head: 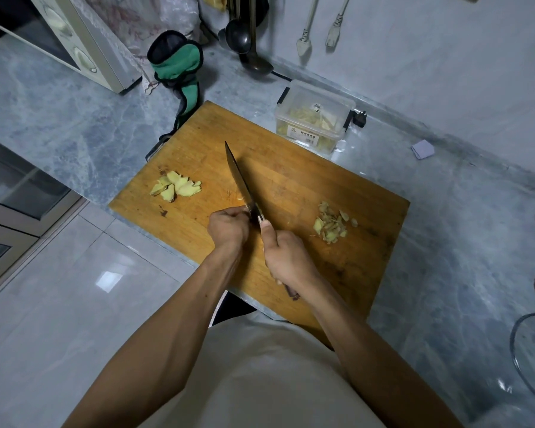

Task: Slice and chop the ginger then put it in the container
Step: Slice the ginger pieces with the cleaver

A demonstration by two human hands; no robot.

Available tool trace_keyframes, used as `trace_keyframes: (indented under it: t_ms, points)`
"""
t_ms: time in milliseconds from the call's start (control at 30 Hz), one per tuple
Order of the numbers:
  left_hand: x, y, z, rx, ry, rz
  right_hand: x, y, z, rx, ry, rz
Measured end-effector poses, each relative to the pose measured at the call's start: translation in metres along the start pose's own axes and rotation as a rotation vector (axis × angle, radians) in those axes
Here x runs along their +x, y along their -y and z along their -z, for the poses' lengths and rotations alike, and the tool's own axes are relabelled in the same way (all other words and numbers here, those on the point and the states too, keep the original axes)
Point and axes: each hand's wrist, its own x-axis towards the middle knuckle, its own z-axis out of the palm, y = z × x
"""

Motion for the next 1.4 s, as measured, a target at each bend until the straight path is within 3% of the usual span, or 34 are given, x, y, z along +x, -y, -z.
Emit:
trace_keyframes:
  t_ms: [200, 367, 467, 567, 733, 800, 867, 967, 1067, 1267, 1400]
  points:
    - [-0.003, 0.002, 0.010, -0.084, 0.029, 0.022, 0.001, -0.008, 0.013, 0.163, 0.076, -0.071]
    - [-0.002, -0.001, 0.027, -0.050, 0.053, -0.040, -0.007, -0.003, 0.035, 0.132, 0.100, -0.031]
    - [0.005, -0.001, 0.045, -0.002, 0.054, -0.092, -0.010, -0.001, 0.044, -0.103, 0.025, 0.108]
    - [0.006, -0.005, 0.071, 0.000, -0.071, -0.176, -0.012, -0.006, 0.050, -0.368, -0.027, 0.288]
    - [-0.012, -0.012, 0.096, 0.179, -0.329, -0.587, -0.013, -0.004, 0.054, -0.845, -0.007, 0.429]
    - [-0.013, -0.009, 0.095, 0.326, -0.243, -0.784, -0.016, 0.000, 0.052, -0.971, 0.009, 0.450]
    - [-0.007, -0.008, 0.090, 0.498, -0.003, -0.885, -0.015, 0.000, 0.045, -1.042, 0.021, 0.458]
    - [0.002, -0.013, 0.076, 0.730, 0.306, -0.928, -0.012, -0.008, 0.036, -1.075, 0.045, 0.505]
    - [0.012, -0.022, 0.065, 0.815, 0.447, -0.867, -0.018, -0.007, 0.038, -1.173, 0.029, 0.555]
    - [0.021, -0.038, 0.055, 0.669, 0.540, -0.698, -0.028, -0.009, 0.048, -1.206, 0.027, 0.567]
    - [0.013, -0.036, 0.056, 0.399, 0.272, -0.772, -0.031, -0.013, 0.054, -1.096, -0.036, 0.509]
